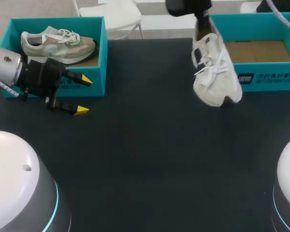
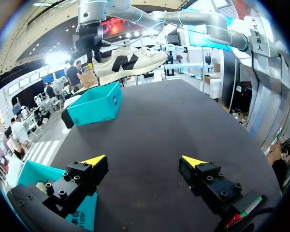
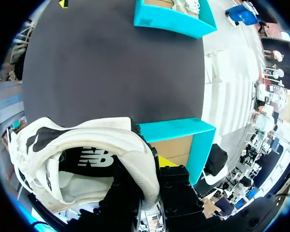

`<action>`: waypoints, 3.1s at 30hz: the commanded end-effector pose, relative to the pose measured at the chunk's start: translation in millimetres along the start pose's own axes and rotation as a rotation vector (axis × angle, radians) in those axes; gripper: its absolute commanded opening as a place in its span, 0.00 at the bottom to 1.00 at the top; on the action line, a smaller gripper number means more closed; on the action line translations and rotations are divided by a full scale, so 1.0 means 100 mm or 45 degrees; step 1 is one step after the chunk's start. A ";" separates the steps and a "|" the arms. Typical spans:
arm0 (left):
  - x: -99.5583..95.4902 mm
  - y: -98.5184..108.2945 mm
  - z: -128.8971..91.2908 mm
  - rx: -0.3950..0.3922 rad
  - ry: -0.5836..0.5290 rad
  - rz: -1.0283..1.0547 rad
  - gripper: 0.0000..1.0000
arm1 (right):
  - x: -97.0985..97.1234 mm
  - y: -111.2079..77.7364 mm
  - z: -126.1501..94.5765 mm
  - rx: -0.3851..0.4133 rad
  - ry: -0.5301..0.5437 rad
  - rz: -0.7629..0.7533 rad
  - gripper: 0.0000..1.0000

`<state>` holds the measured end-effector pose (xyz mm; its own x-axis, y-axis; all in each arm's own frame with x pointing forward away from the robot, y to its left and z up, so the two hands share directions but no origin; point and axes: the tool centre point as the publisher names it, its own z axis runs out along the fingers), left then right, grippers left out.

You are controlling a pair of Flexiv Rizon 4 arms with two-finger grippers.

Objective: Take the shoe out of the shoebox, open the shoe tongue, remove and reinsert the insole, then place the shoe into the shoebox

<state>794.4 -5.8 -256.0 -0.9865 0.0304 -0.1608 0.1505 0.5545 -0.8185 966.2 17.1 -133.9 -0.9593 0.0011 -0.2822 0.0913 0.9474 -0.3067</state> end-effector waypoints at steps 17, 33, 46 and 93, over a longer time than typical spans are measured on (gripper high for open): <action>0.01 0.00 -0.01 -0.004 0.001 0.000 1.00 | -0.45 -0.90 0.58 -0.168 -0.046 -0.172 0.00; 0.01 0.00 -0.01 -0.004 0.001 0.000 1.00 | -0.63 -1.29 0.79 -0.195 -0.042 -0.142 0.00; 0.01 0.00 -0.01 -0.004 0.001 0.000 1.00 | -1.03 -2.64 1.37 -0.102 -0.002 -0.039 0.00; 0.01 0.00 -0.01 -0.004 0.001 0.000 1.00 | -0.55 -3.28 1.48 0.394 0.253 1.719 0.00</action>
<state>794.3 -5.9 -256.2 -0.9865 0.0303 -0.1609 0.1505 0.5544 -0.8185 1021.6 -341.9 -154.2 -0.1923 0.9000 -0.3911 0.9808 0.1632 -0.1067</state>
